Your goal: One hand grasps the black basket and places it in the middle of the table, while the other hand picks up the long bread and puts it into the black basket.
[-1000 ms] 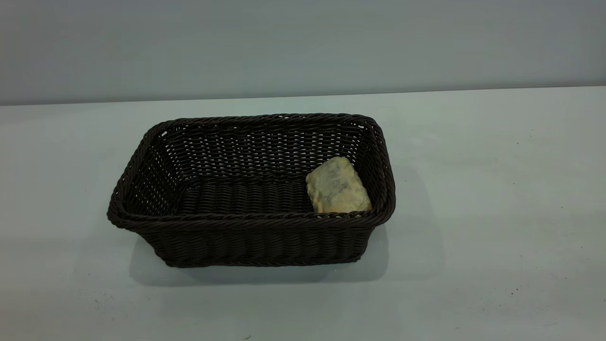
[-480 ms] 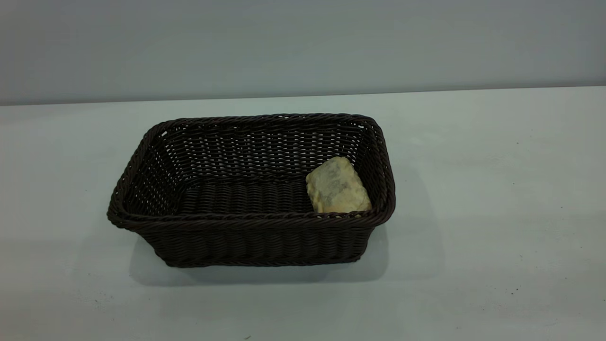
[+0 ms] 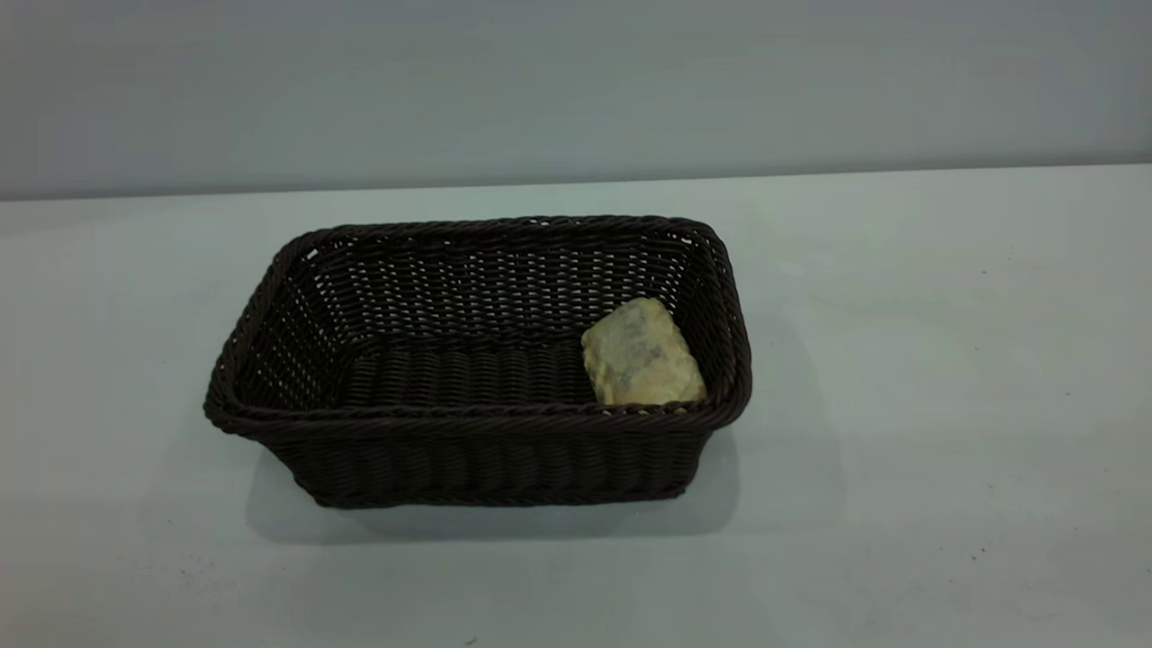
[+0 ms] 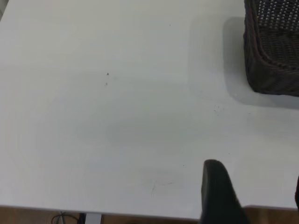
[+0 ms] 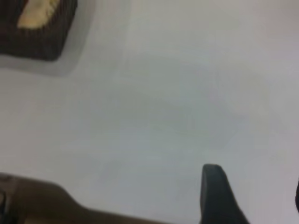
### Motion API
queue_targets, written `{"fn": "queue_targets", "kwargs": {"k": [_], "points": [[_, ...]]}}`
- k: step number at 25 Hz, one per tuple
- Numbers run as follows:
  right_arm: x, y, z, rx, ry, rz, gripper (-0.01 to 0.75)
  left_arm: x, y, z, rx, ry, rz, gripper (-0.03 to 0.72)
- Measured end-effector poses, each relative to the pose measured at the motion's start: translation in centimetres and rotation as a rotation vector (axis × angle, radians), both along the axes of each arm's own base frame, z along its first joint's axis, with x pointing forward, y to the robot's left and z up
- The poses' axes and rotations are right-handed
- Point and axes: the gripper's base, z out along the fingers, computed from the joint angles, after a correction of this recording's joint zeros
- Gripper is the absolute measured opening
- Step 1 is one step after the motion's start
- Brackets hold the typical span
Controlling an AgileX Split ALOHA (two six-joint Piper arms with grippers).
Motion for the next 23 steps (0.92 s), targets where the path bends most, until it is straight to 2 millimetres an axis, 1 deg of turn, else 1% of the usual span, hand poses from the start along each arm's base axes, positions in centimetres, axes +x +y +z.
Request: {"fn": "queue_targets", "kwargs": {"k": [2,23], "points": [[-0.25,-0.01,0.01,0.001,-0.017,0.000,0.382,-0.01,0.00,0.00,0.000,-0.001,0.000,0.459],[-0.27,-0.01,0.01,0.001,-0.017,0.000,0.383,-0.01,0.00,0.00,-0.001,-0.001,0.001,0.459]]}}
